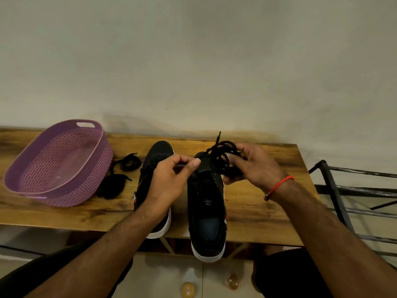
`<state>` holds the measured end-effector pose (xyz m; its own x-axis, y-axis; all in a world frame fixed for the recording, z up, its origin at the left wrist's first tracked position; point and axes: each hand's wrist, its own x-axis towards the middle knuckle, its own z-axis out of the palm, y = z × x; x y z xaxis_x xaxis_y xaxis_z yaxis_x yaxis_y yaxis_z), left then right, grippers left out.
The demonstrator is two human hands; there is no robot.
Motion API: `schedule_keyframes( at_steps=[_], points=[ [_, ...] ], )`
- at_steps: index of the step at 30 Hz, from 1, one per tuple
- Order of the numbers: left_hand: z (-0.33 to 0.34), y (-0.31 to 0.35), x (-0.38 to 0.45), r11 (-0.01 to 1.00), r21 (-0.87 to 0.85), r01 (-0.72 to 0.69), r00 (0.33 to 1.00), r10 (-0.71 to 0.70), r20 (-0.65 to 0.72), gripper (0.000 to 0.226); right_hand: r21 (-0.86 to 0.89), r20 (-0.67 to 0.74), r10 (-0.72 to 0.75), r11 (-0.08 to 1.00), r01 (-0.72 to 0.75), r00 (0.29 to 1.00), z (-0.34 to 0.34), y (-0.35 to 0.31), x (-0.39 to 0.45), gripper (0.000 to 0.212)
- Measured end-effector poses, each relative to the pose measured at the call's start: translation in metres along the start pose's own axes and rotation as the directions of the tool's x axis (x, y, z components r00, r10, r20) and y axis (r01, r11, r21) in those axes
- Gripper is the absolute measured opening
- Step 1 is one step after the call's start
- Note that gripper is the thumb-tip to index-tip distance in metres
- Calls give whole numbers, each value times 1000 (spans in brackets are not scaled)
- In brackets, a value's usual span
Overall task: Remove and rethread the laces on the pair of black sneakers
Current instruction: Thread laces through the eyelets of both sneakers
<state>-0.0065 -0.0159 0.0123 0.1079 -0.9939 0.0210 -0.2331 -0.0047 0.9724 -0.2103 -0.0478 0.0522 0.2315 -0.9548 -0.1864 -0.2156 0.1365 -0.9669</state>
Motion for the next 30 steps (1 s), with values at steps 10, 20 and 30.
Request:
schedule_keyframes(
  at_steps=[10,20,30],
  points=[
    [-28,2,18,489,-867,91,938,-334,-90,10,435,-462,63,885,164,885,-38,9,16,14],
    [-24,6,11,726,-678,111,950,-279,-143,10,-286,-549,-144,958,-23,823,-52,25,24,34],
    [-3,14,-8,976,-182,-121,990,132,52,13,-268,279,-177,929,254,944,27,12,-3,18]
  ],
)
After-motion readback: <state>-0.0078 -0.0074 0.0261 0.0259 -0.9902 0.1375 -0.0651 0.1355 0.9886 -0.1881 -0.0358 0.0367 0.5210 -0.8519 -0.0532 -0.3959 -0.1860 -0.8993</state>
